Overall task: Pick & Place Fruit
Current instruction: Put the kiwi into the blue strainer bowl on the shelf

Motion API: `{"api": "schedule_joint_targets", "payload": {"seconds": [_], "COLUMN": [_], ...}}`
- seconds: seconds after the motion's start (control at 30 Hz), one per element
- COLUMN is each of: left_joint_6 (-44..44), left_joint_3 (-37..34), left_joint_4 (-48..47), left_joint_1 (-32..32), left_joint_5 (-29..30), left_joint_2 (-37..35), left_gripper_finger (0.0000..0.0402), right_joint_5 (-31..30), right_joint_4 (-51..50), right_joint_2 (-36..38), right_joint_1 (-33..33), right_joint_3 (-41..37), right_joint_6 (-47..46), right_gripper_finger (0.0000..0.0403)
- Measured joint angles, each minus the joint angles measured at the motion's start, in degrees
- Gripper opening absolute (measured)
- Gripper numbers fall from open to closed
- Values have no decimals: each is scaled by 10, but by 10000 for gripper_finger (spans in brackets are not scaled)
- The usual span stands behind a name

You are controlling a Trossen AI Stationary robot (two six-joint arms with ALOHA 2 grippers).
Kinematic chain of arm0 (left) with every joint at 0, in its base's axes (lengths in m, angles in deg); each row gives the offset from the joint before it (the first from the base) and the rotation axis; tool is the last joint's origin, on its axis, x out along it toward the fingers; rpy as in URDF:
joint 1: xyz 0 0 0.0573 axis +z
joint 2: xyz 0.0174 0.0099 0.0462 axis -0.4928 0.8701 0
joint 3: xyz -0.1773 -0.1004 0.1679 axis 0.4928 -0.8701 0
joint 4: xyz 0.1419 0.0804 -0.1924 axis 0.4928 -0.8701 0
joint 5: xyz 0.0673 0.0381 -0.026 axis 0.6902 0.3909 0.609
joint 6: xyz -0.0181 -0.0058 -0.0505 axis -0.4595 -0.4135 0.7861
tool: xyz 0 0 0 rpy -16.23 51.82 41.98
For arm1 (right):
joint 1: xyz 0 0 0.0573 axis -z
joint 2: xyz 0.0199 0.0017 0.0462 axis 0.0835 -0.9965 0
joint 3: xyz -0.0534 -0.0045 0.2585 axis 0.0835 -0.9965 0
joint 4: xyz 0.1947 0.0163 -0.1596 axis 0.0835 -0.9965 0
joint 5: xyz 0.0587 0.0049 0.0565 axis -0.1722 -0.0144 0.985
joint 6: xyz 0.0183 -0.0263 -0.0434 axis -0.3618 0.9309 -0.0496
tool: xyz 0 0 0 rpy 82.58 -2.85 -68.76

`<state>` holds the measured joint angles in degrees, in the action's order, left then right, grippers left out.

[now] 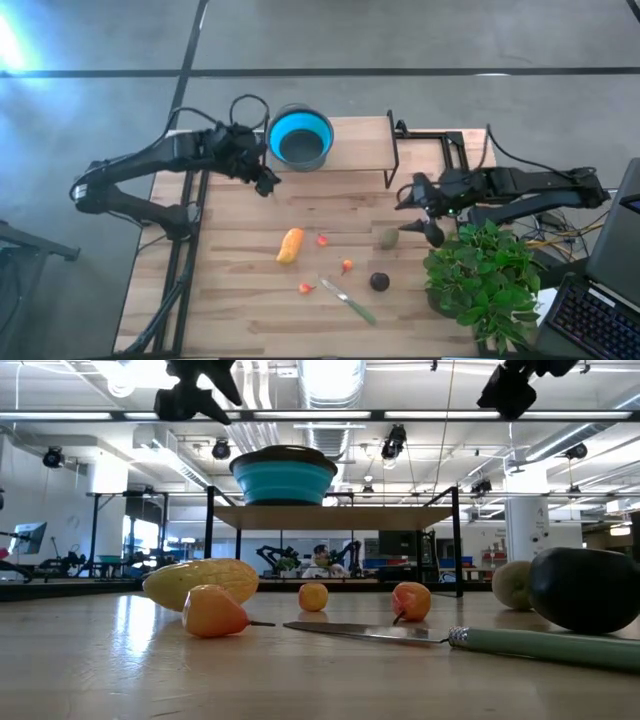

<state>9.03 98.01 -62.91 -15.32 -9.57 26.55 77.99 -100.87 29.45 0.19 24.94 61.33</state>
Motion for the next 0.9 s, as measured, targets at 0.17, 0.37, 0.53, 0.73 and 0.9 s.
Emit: {"api": "schedule_joint_targets", "payload": {"seconds": [0.17,0.37,0.53,0.73,0.9], "left_joint_6": [38,65,82,104,114], "left_joint_3": [-45,-81,-89,-90,-105], "left_joint_4": [27,45,53,60,80], "left_joint_1": [-44,-101,-146,-192,-223], "left_joint_5": [17,68,93,120,126], "left_joint_2": [-20,-34,-36,-36,-36], "left_gripper_finger": [181,181,181,181,181], "right_joint_5": [1,0,4,4,3], "right_joint_4": [-43,-79,-100,-109,-111], "right_joint_2": [-52,-117,-166,-229,-286], "right_joint_1": [-4,-4,-16,-34,-41], "right_joint_3": [22,30,30,30,30], "right_joint_6": [22,75,117,156,169], "right_gripper_finger": [310,345,362,358,344]}}
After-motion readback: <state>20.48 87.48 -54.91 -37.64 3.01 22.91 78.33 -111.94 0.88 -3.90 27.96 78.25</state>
